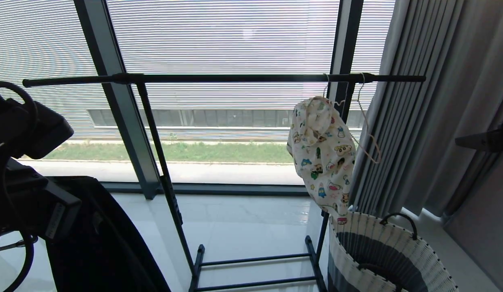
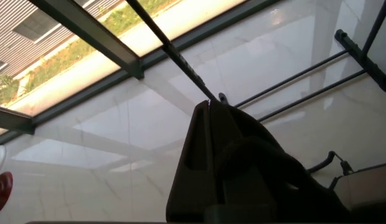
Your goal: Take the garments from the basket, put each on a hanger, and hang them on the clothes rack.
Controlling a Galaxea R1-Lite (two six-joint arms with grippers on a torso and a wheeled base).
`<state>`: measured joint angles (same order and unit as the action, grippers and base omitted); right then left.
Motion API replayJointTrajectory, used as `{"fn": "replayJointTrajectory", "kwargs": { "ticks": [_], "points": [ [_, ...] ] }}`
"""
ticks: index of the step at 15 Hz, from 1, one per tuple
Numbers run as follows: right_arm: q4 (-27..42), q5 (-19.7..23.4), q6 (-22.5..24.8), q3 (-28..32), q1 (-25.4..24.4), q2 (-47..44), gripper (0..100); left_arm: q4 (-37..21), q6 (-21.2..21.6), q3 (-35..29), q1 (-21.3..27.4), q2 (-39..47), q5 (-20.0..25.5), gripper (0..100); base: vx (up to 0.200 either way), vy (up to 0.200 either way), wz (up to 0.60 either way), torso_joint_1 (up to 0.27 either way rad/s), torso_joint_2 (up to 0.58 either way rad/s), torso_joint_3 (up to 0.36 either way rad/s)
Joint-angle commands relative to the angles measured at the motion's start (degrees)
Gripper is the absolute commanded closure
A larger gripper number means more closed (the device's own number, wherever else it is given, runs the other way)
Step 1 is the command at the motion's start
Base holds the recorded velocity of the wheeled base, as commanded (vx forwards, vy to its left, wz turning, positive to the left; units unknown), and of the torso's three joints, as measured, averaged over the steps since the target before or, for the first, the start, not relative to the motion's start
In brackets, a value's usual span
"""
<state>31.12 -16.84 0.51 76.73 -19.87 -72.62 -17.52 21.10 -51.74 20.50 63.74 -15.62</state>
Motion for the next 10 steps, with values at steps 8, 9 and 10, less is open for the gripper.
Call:
{"fn": "replayJointTrajectory", "kwargs": {
  "ticks": [8, 9, 10],
  "points": [
    [-5.72, 4.71, 1.95, -0.17, 3.35, -2.62, 0, 0.03, -0.01, -0.03, 0.06, 0.33, -0.03, 100, 0.200, 0.000, 0.00, 0.005, 0.00, 0.001],
    [-5.72, 6.02, 2.48, -0.26, 3.61, -2.97, 0, 0.03, -0.01, -0.03, 0.06, 0.33, -0.03, 100, 0.200, 0.000, 0.00, 0.002, 0.00, 0.007],
    [-5.81, 7.26, 3.09, -0.79, 3.96, -3.05, 0, 0.03, -0.01, -0.12, 0.06, 0.33, -0.03, 100, 0.200, 0.000, 0.00, -0.002, 0.00, 0.002]
  ]
}}
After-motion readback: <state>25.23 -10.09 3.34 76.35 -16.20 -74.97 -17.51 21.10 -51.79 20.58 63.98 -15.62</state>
